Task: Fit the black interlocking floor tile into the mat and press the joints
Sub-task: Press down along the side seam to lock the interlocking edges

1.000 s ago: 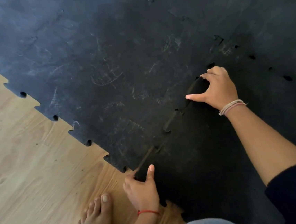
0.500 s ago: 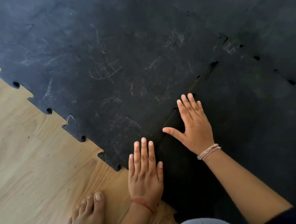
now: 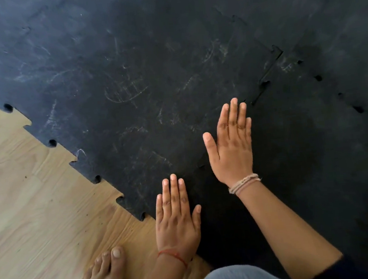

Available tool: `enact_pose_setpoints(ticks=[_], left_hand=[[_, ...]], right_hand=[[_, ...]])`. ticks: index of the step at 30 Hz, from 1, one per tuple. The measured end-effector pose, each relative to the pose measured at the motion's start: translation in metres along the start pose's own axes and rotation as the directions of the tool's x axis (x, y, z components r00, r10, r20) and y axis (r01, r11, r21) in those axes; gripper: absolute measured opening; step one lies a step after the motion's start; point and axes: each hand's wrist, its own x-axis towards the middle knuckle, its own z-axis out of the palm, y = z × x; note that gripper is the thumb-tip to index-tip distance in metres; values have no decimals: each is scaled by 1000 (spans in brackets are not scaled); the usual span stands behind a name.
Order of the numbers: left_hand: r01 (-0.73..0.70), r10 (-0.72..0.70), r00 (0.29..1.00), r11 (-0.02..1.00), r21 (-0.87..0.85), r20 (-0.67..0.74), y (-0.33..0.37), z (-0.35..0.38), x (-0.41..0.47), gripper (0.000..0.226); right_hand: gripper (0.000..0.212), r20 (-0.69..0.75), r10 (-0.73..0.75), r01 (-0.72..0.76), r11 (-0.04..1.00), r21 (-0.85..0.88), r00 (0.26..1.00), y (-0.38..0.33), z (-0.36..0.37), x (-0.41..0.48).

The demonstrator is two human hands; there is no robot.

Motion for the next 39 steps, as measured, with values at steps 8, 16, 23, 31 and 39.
enact_pose_setpoints(ticks=[8, 16, 23, 31, 39], left_hand=[[-13, 13, 1000, 1000, -6, 12, -1, 5, -4, 59], [-250, 244, 968, 963, 100, 64, 15, -1, 39, 61], [-236, 232, 971, 966, 105, 52, 14, 2, 37, 62], [-237, 223, 965, 967, 90, 140, 25, -17, 42, 62], [-549, 531, 830, 833, 75, 171, 90, -27, 150, 60]], right_hand=[[72, 143, 38, -16, 988, -153, 989, -3, 21, 11], [70, -114, 345, -347, 938, 1, 932, 27, 11, -12], [66, -73, 329, -334, 939, -78, 942, 29, 19, -8], [61, 185, 242, -255, 966, 47, 952, 44, -3, -3], [65, 63, 310, -307, 951, -42, 949, 85, -16, -5]])
